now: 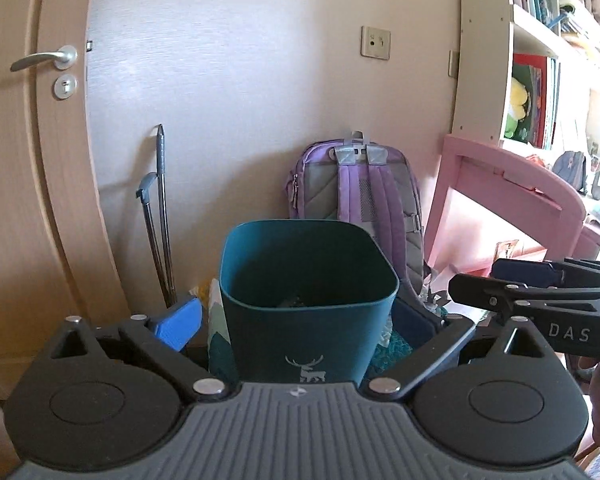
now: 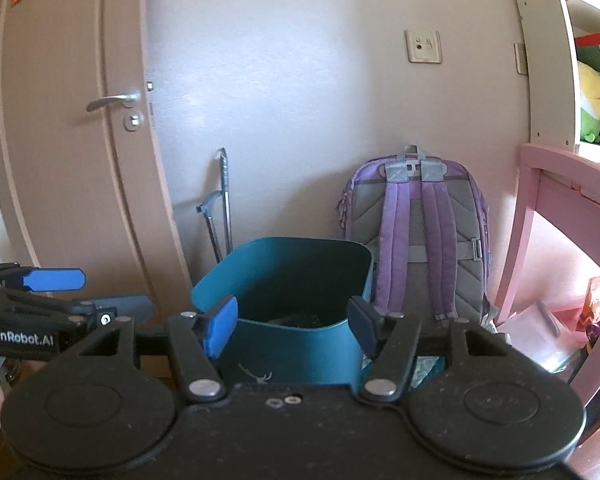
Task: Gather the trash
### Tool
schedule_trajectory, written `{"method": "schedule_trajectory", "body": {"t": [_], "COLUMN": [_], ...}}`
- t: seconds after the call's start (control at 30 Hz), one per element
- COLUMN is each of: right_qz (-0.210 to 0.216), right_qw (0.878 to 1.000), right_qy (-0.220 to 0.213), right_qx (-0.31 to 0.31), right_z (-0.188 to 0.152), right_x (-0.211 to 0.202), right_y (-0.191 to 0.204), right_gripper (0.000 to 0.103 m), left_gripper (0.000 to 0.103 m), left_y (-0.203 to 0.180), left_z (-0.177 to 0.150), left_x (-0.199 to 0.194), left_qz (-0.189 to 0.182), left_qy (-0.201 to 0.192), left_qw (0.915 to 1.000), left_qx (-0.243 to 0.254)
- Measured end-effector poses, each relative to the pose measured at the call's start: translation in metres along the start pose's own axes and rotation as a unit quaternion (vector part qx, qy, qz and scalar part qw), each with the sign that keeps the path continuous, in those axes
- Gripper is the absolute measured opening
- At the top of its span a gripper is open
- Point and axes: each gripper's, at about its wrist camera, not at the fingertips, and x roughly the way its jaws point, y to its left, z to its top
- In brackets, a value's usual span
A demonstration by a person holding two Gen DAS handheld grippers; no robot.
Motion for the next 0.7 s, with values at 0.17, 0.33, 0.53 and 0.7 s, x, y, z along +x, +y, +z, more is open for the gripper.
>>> {"method": "schedule_trajectory", "body": {"t": [0.17, 0.33, 0.53, 0.7], "right_qz": [0.005, 0.011, 0.015, 0.015], "right_qw": [1.000, 1.000, 1.000, 0.999], "right_qy": [-0.007, -0.005, -0.010, -0.013], "right_qx": [-0.006, -0.013, -0.022, -0.028], "right_z": [-0.005, -0.007, -0.006, -0.006], "right_x": [-0.018, -0.028, -0.036, -0.045], "right_y": [0.007, 0.013, 0.018, 0.018], "right_gripper": [0.062, 0.063, 0.063, 0.064], "left_gripper": [0.102, 0.102, 0.102, 0.102], "left_y": [0.000, 0.002, -0.003, -0.009], "left_z": [-0.010, -0.015, -0.017, -0.014], "left_x": [-0.018, -0.030, -0.040, -0.047], "left_qz": [-0.011, -0.015, -0.013, -0.012], "left_qy": [-0.003, -0.006, -0.013, -0.016], "left_qw": [0.9999, 0.9998, 0.9998, 0.9998], "left_qx": [-0.007, -0.015, -0.006, -0.003]}}
